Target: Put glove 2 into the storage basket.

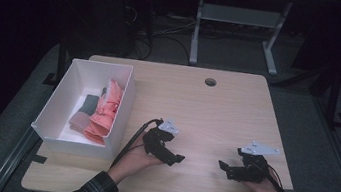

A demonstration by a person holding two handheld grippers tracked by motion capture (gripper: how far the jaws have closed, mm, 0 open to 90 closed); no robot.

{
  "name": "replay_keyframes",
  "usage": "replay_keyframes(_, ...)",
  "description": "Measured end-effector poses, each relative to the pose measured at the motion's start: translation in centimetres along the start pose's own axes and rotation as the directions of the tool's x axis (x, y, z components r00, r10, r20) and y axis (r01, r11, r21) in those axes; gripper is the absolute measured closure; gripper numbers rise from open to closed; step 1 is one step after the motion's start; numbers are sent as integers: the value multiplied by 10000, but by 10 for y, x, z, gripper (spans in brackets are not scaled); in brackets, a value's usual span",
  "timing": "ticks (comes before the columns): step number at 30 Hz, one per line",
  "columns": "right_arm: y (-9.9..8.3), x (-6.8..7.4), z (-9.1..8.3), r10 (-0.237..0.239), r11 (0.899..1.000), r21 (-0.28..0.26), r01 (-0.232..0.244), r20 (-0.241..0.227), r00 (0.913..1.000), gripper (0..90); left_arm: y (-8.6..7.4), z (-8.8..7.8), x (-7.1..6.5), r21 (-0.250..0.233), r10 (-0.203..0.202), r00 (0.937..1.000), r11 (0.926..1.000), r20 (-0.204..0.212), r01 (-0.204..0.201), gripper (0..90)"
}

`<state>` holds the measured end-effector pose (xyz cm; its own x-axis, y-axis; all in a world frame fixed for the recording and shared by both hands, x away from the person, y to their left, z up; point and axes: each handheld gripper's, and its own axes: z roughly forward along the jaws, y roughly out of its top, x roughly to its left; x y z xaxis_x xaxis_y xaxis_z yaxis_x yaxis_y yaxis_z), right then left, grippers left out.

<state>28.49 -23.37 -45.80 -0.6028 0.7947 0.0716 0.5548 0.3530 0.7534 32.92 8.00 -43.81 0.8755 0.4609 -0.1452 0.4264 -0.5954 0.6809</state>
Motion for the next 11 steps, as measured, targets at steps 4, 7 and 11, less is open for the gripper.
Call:
replay_keyframes(4,1,1,1,-106,9999,35,107,-88,9999,135,-4,2,0,211,256,9996,9995,-152,-253,138)
replay_keyframes(7,1,2,3,-173,9998,120,175,-142,9997,134,-6,2,2,273,251,9997,9993,-74,-249,138)
replay_keyframes(11,1,3,3,-205,9997,131,208,-154,9997,135,-7,4,2,225,157,9999,9996,-33,-156,138)
